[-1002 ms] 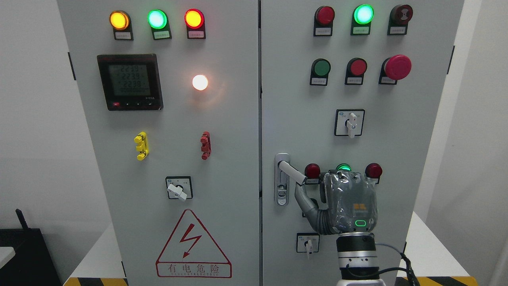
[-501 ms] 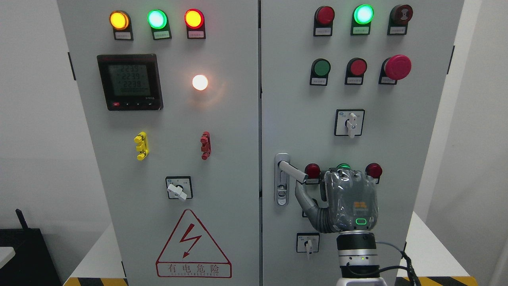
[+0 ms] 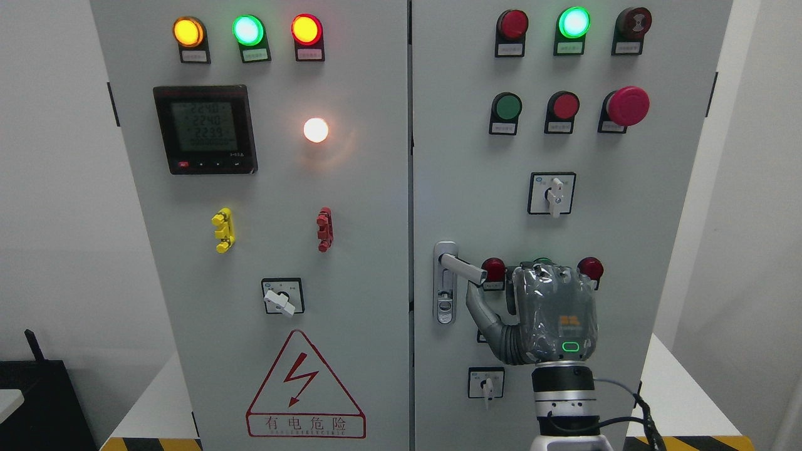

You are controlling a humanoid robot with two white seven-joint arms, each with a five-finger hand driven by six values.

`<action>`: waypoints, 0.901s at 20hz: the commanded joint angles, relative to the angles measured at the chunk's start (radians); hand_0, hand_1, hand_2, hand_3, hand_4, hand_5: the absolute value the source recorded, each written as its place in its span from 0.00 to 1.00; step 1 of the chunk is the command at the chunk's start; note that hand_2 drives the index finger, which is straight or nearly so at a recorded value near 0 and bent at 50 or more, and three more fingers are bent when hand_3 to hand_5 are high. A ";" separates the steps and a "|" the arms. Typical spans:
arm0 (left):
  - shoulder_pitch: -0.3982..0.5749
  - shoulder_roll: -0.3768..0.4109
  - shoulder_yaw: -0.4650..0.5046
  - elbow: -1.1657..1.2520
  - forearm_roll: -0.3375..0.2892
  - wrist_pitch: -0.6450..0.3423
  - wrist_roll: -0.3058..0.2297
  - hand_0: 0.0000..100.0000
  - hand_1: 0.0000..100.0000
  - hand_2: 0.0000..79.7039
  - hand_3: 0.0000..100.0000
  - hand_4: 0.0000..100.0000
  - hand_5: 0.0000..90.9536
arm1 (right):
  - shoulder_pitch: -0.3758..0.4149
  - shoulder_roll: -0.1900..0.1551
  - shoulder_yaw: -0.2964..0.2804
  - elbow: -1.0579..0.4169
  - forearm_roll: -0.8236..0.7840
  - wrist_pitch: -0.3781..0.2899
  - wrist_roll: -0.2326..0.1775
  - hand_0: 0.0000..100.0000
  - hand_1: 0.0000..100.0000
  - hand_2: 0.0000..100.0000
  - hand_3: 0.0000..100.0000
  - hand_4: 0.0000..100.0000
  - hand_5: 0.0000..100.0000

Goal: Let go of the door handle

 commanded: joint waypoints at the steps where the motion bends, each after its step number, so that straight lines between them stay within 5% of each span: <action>1: -0.001 0.000 0.011 0.017 0.000 0.000 0.000 0.12 0.39 0.00 0.00 0.00 0.00 | -0.005 -0.005 -0.001 0.000 -0.001 -0.001 0.001 0.45 0.22 1.00 1.00 0.93 0.94; 18: -0.001 0.000 0.011 0.017 0.000 0.000 0.000 0.12 0.39 0.00 0.00 0.00 0.00 | -0.006 -0.007 -0.001 0.000 -0.003 -0.001 0.001 0.46 0.22 1.00 1.00 0.93 0.95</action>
